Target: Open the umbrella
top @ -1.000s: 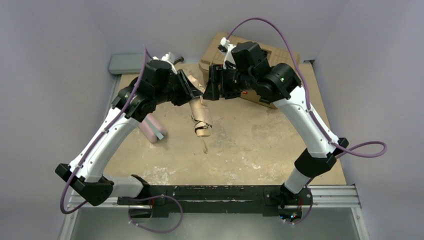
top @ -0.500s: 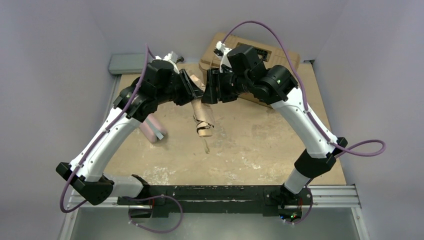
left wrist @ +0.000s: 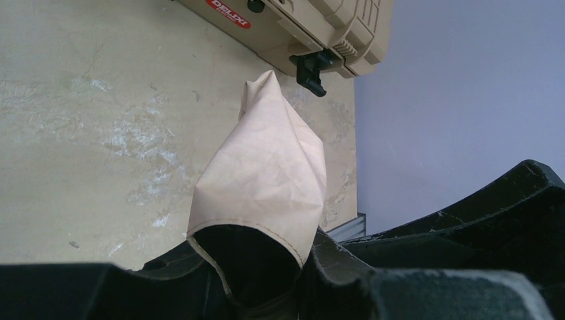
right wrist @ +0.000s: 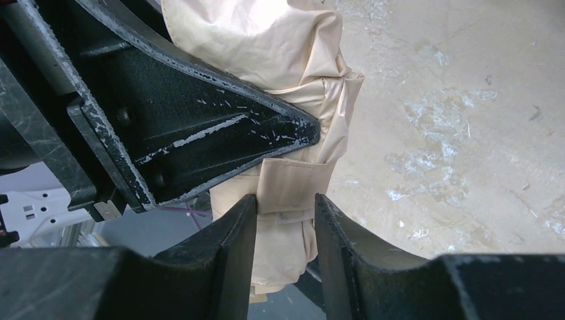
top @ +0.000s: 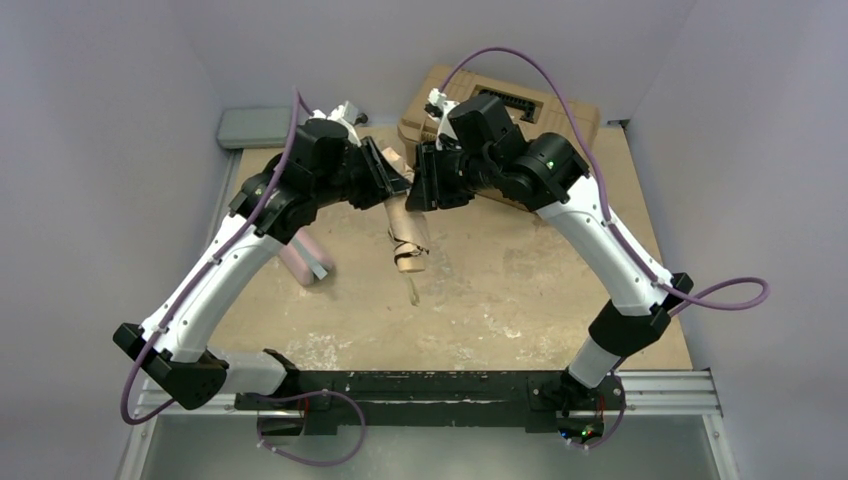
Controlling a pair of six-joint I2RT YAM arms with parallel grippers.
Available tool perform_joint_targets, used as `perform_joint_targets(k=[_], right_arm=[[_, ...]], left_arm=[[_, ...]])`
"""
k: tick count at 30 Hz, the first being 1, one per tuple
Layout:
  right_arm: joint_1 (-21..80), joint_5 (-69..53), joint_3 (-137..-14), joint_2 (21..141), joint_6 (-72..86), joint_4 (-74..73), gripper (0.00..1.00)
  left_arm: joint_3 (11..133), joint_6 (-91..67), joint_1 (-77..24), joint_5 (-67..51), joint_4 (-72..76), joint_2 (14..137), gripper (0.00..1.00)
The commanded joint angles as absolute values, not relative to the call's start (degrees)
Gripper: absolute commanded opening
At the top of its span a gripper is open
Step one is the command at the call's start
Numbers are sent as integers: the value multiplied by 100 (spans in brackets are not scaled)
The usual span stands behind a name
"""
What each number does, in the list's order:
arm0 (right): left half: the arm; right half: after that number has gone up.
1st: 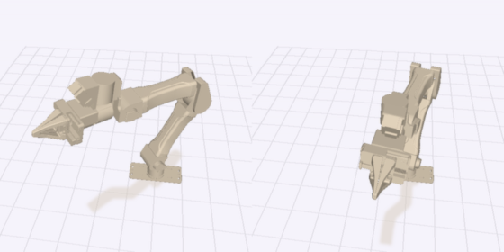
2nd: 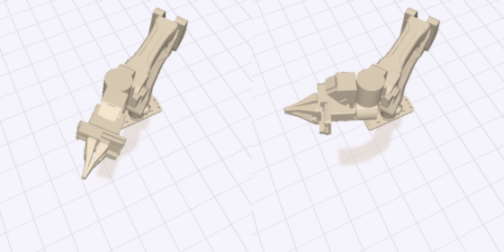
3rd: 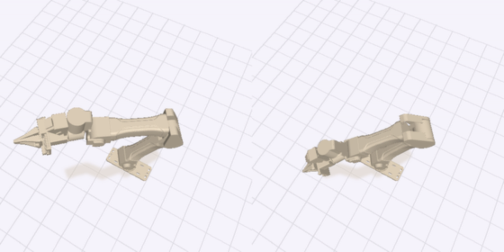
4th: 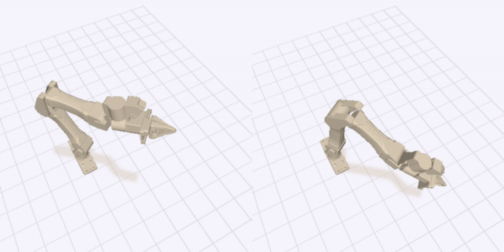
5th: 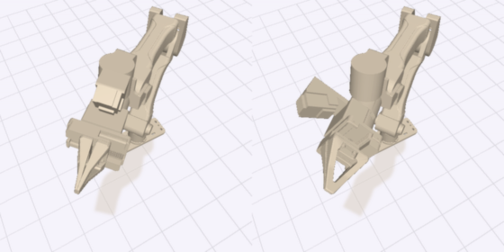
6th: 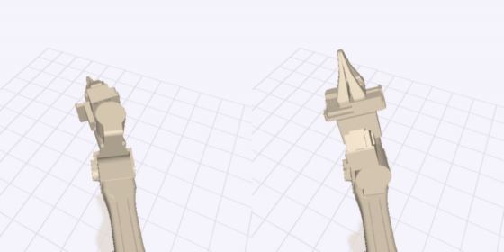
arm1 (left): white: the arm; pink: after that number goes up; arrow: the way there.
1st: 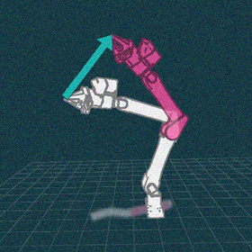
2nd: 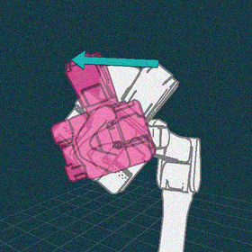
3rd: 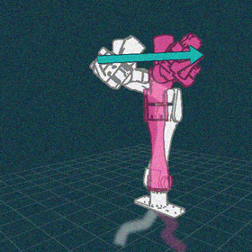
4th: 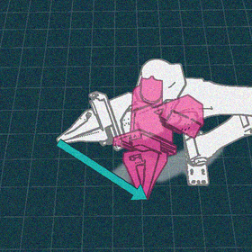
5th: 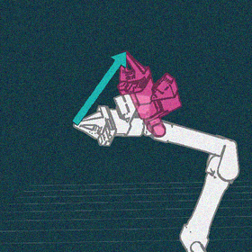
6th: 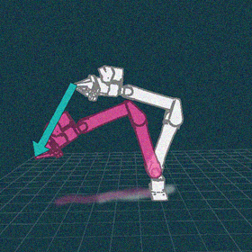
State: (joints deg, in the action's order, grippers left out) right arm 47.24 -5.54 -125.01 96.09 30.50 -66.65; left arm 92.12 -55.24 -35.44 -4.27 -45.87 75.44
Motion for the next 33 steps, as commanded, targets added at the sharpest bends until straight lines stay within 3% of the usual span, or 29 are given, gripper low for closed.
perform_joint_targets(k=[1,7,10,27,33], right_arm=[[4746,-270,-12345,9623,2997,-6703,32],[4747,-225,-12076,9614,2938,-6755,15],[4737,-236,-11939,9551,2914,-6686,0],[4693,613,-11004,8938,2723,-6602,0],[4066,442,-10155,8416,2802,-6290,0]], left_arm=[[9282,-5559,-3598,-859,-3646,7371,0],[9063,-5559,-3602,-1020,-3291,7225,0],[9018,-5544,-3603,-1119,-3199,7219,0],[8901,-5138,-3601,-1953,-2905,7016,0],[9075,-4726,-3587,-2513,-2975,6980,0]])
